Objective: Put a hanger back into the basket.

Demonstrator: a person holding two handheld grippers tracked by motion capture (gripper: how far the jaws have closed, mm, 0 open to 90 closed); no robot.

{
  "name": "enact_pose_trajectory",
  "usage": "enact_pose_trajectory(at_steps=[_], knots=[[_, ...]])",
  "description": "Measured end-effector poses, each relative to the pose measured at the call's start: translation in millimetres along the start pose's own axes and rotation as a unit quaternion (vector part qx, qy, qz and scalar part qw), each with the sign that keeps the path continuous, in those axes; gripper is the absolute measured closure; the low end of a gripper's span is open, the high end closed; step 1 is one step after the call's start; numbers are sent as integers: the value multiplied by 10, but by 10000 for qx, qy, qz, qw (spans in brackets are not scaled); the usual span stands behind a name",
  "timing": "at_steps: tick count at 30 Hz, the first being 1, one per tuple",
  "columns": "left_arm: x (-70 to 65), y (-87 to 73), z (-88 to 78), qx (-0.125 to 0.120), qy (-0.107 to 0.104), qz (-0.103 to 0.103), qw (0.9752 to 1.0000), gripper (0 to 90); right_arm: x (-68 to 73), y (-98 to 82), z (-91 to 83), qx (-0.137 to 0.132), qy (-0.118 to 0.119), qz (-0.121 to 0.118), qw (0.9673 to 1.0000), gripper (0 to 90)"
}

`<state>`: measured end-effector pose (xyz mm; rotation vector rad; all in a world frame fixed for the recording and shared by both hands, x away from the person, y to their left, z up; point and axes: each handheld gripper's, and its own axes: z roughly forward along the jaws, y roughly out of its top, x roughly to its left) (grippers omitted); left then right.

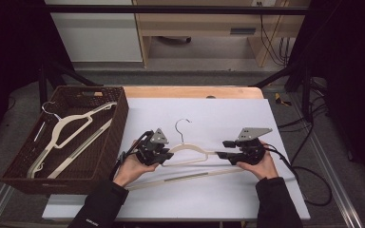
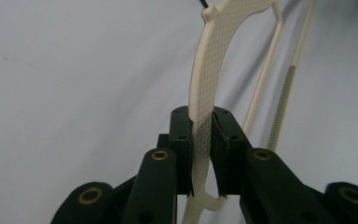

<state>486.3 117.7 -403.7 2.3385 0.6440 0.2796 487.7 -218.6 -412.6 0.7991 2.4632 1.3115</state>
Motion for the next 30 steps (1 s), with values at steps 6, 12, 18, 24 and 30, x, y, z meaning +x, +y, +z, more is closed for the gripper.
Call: enact_pose_trajectory(at_steps=[6,12,18,24,30], knots=[[-152,-14,-116,-136,-47,-8,9999,807,63,-21,-119,-267,-119,202,9994,338],[-278,-43,-183,-187,-126,113,9997,816,142,-66,-229,-458,-272,324,9981,222],[-404,-59,-244,-224,-173,299,9992,823,192,-136,-324,-502,-427,402,9970,167],[-503,-70,-279,-203,-234,434,9986,830,185,-188,-399,-580,-546,518,9955,133],[-567,-68,-289,-154,-449,514,9976,856,188,-217,-447,-642,-610,573,9944,104]])
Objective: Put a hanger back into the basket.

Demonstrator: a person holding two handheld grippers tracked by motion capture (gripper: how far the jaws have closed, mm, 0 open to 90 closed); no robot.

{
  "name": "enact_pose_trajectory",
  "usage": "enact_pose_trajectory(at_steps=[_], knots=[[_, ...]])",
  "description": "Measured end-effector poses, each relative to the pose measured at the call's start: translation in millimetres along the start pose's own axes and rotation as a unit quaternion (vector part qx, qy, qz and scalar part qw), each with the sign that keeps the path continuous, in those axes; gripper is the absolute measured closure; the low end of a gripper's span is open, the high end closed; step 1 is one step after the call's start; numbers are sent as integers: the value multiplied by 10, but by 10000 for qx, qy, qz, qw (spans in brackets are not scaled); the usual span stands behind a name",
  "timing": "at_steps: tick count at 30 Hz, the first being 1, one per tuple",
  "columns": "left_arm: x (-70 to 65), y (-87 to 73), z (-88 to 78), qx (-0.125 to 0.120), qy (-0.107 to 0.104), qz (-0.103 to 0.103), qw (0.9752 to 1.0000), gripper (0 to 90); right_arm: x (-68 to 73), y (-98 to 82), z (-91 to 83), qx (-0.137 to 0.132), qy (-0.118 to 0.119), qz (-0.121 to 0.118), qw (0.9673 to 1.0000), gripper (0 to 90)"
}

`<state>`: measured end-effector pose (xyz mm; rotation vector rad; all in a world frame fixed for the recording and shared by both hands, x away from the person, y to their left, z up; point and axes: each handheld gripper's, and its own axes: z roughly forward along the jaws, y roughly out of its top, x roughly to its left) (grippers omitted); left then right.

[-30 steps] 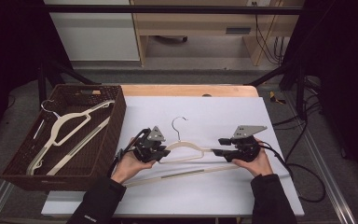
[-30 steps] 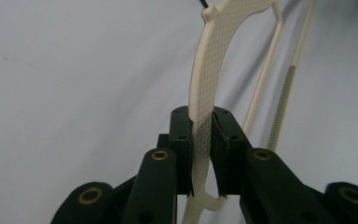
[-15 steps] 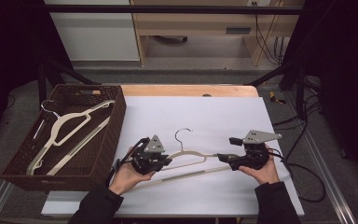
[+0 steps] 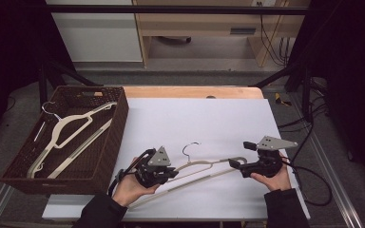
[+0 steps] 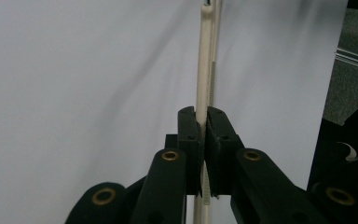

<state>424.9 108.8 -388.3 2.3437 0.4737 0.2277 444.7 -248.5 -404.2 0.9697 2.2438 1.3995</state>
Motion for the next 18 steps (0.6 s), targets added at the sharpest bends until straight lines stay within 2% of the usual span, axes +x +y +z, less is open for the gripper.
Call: enact_pose_trajectory(at_steps=[1,3,5,6,7,12,16,18], knots=[[-16,6,-9,-4,-29,48,10000,860,1,-1,-2,-8,-4,19,10000,102],[-61,16,-20,-120,47,-4,9999,866,-1,-1,-9,-15,-25,18,10000,100],[-65,26,-62,-149,80,47,9998,867,-2,0,-21,-22,-28,34,10000,97],[-70,26,-80,-253,36,-46,9997,867,-5,1,-26,-45,-17,35,10000,97],[-62,29,-111,-257,-4,-38,9997,867,-9,2,-34,-54,-39,32,10000,94],[-45,45,-265,-491,201,-114,9985,868,-20,13,-89,-162,-50,79,9998,90],[35,22,-391,-675,329,-314,9967,867,-29,21,-125,-237,-76,84,9997,81],[59,13,-423,-712,380,-350,9961,867,-30,22,-131,-255,-122,115,9995,77]])
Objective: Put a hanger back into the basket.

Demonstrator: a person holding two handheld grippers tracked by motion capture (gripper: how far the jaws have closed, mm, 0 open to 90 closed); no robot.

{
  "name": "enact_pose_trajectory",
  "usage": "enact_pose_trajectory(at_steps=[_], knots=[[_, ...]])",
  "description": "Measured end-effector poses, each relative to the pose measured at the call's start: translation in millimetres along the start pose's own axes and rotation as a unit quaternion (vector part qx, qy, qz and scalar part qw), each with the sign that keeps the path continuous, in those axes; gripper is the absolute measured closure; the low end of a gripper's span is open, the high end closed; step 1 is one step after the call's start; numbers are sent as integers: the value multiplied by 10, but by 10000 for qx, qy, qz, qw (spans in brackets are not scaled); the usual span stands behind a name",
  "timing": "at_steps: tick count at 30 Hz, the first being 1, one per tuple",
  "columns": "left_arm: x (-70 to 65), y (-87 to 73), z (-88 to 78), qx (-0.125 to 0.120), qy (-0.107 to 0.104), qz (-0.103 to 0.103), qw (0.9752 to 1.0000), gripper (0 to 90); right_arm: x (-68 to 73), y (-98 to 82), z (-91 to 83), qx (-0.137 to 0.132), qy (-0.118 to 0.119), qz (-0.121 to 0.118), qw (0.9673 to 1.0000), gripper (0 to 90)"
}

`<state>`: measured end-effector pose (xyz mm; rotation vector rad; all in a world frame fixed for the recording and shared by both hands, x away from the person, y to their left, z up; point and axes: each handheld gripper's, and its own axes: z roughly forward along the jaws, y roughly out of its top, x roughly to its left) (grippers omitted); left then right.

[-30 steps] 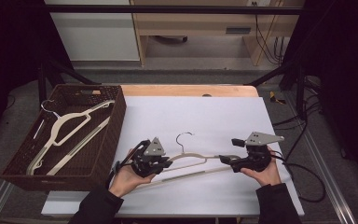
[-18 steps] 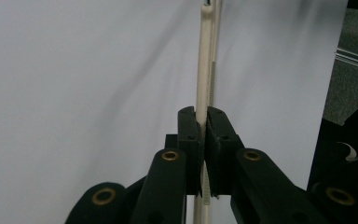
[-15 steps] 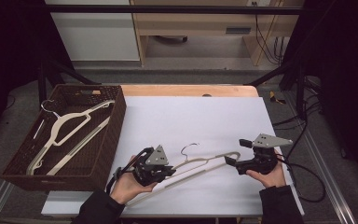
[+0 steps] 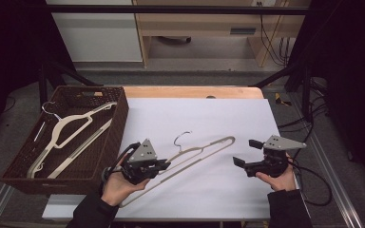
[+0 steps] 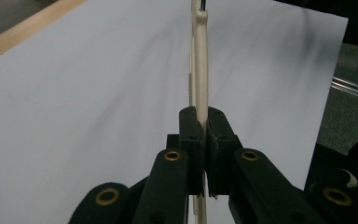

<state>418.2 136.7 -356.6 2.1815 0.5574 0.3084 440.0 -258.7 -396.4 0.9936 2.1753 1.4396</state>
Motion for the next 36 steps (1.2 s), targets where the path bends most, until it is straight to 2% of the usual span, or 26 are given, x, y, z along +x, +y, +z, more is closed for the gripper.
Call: enact_pose_trajectory(at_steps=[1,6,14,18,25,28,31,35,36], knots=[[49,-3,-62,-71,99,-104,9999,867,-6,-1,-3,1,-18,-16,10000,74],[161,-2,-234,-244,259,-294,9989,867,-24,-7,-16,-20,-74,18,10000,70],[280,83,-533,-526,469,-353,9969,867,-42,-10,-24,-25,-132,59,9999,66],[356,133,-672,-561,561,-371,9962,867,-42,-11,-14,-5,-145,37,9999,63],[618,213,-948,-723,723,-494,9935,867,-47,-9,-31,-50,-162,43,9998,55],[760,212,-1055,-780,803,-650,9916,867,-48,-9,-42,-58,-198,55,9998,47],[876,199,-1164,-805,915,-708,9900,867,-50,-10,-49,-75,-224,77,9997,39],[1023,171,-1285,-887,1052,-876,9866,867,-56,-18,-45,-65,-255,89,9996,37],[1059,163,-1317,-874,1075,-870,9865,867,-60,-21,-42,-62,-273,79,9996,37]])
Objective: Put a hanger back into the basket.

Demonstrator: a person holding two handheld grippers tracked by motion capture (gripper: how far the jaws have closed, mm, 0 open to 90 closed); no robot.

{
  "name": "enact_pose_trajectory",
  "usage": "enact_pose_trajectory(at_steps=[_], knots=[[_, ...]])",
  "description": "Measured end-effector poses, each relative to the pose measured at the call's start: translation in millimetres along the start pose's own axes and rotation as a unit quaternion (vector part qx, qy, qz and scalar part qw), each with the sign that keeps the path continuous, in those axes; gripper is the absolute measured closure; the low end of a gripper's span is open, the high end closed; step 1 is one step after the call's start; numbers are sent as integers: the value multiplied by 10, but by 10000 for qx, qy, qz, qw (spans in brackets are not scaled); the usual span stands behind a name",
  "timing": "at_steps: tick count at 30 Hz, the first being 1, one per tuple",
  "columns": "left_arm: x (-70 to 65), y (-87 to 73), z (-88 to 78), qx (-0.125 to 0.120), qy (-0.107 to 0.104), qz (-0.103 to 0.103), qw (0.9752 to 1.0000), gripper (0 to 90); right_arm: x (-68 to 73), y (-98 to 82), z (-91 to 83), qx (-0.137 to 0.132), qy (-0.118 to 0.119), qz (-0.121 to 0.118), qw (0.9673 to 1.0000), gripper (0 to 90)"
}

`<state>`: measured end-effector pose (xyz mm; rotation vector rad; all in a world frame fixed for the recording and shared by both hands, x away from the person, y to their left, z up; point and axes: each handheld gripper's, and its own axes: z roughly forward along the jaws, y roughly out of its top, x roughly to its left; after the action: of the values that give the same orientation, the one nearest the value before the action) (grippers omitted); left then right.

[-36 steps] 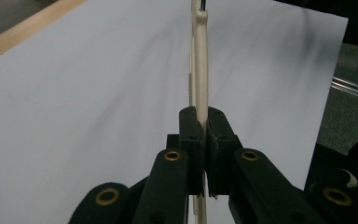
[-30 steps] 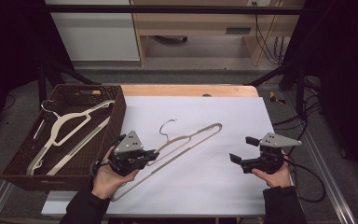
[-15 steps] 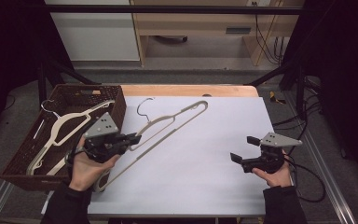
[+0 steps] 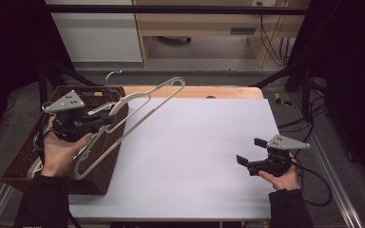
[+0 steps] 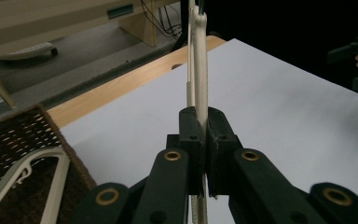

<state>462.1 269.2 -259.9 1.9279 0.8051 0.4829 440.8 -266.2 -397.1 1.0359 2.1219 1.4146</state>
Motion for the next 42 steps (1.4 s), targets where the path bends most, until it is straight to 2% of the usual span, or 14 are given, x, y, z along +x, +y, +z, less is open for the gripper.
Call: enact_pose_trajectory(at_steps=[7,10,15,16,17,22,25,27,35,37,42], knots=[[300,-18,-143,-4,146,-44,9999,867,-7,-6,4,20,-7,0,10000,37],[443,-60,-201,41,275,-38,9996,867,-11,-10,4,37,-15,8,10000,37],[686,-161,-315,4,390,-174,9991,867,-15,-18,18,63,-27,28,10000,37],[686,-161,-315,4,390,-174,9991,867,-15,-18,18,63,-27,28,10000,37],[766,-202,-351,33,462,-203,9987,867,-18,-22,26,77,-24,11,10000,37],[959,-339,-425,86,608,-334,9976,866,-19,-26,31,94,-21,26,10000,37],[1023,-388,-448,90,665,-371,9971,866,-21,-27,33,98,-17,33,9999,37],[1130,-476,-489,116,785,-476,9957,866,-21,-30,36,116,-27,29,9999,38],[1298,-672,-576,256,934,-608,9934,866,-26,-34,41,117,-31,14,9999,38],[1357,-748,-607,268,1004,-695,9922,866,-24,-34,47,121,-32,15,9999,38],[1430,-869,-640,365,1016,-773,9911,866,-27,-35,44,129,-44,22,9999,38]])
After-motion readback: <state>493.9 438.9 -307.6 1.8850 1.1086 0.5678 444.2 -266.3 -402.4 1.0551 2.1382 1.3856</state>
